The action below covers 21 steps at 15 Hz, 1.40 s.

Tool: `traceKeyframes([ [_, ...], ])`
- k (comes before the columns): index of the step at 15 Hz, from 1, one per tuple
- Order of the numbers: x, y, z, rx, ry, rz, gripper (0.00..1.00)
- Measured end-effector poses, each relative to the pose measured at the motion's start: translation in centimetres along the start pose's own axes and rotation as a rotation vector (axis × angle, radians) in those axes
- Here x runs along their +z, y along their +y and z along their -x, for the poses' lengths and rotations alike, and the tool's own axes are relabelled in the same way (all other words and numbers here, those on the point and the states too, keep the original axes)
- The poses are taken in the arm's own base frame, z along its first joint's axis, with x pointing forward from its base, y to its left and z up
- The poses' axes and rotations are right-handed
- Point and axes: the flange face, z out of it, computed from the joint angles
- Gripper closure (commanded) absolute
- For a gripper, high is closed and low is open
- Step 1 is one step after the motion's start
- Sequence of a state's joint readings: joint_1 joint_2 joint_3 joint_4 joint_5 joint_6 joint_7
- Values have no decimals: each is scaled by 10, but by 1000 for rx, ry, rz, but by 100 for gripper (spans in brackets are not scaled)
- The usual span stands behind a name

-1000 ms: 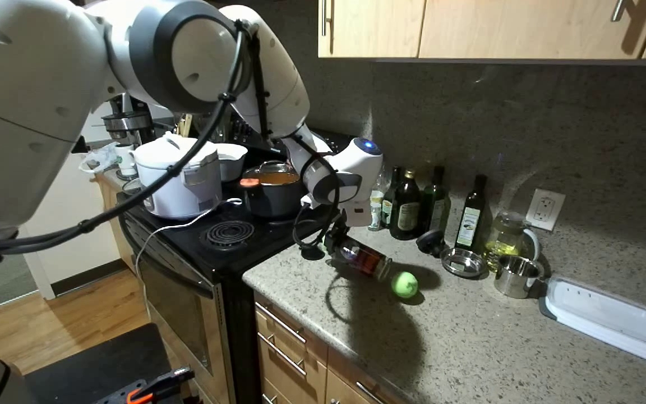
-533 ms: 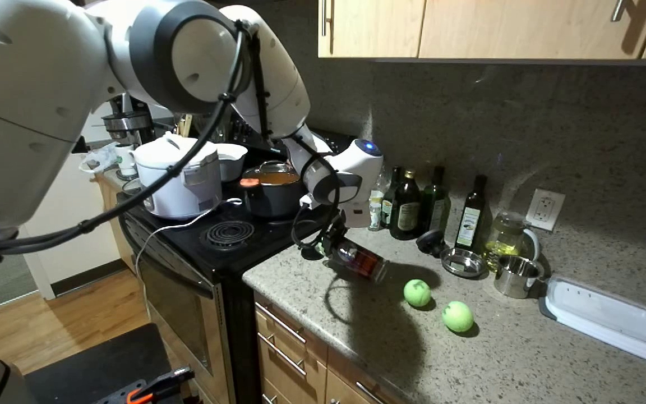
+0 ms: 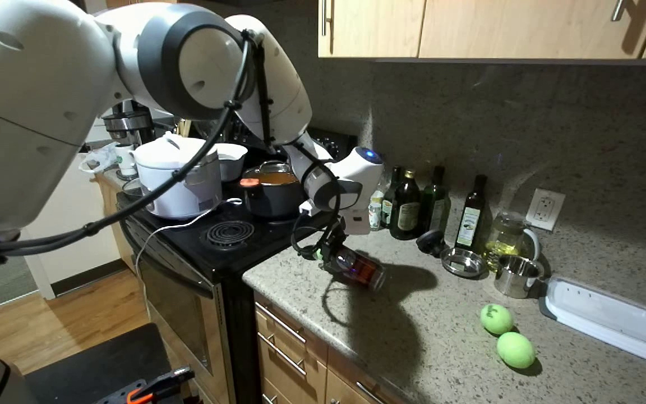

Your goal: Put two tennis balls on the counter

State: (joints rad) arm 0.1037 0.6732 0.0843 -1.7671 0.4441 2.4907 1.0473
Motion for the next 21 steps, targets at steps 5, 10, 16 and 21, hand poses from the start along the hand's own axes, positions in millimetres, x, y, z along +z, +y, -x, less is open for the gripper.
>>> traceKeyframes([
  [5, 1, 0, -8, 3, 11, 4, 9],
  [10, -2, -3, -15, 4, 25, 3, 1],
  [16, -3, -3, -17, -5, 54, 16, 0],
  [21, -3, -5, -14, -13, 57, 15, 0],
])
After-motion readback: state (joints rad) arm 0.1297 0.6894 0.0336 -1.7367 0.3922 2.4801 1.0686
